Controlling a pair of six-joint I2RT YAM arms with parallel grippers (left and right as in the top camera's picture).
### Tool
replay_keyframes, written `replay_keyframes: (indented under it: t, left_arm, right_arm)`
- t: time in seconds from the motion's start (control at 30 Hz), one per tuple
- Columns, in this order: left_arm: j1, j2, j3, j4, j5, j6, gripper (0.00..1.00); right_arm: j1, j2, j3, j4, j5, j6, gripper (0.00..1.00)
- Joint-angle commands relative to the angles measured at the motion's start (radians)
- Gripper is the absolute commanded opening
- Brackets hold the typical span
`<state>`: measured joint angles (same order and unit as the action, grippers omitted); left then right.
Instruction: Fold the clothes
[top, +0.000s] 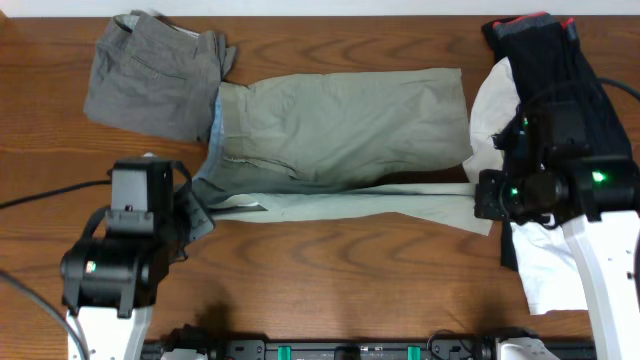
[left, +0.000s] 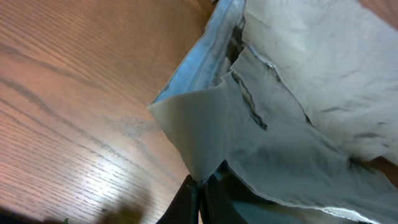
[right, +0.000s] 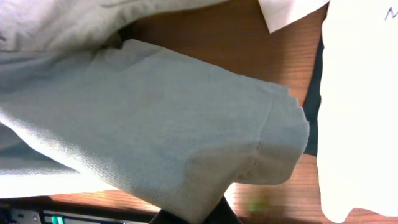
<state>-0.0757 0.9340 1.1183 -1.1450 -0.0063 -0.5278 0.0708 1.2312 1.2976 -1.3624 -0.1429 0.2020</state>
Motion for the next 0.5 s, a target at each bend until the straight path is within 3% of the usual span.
replay_keyframes:
  t: [0.0, 0.27, 0.47]
  left_arm:
    - [0.009, -0.066, -0.006, -0.018, -0.077, -0.013, 0.06]
    - [0.009, -0.103, -0.006, 0.006, -0.077, -0.013, 0.06]
    - [0.009, -0.020, -0.006, 0.148, -0.078, 0.001, 0.06]
  right_arm:
    - [-0.025, -0.071, 0.042, -0.017, 0.087, -0.030, 0.01]
    - [-0.025, -0.064, 0.043, 0.052, 0.094, -0.070, 0.01]
    - [-0.025, 0.039, 0.043, 0.218, 0.095, -0.101, 0.01]
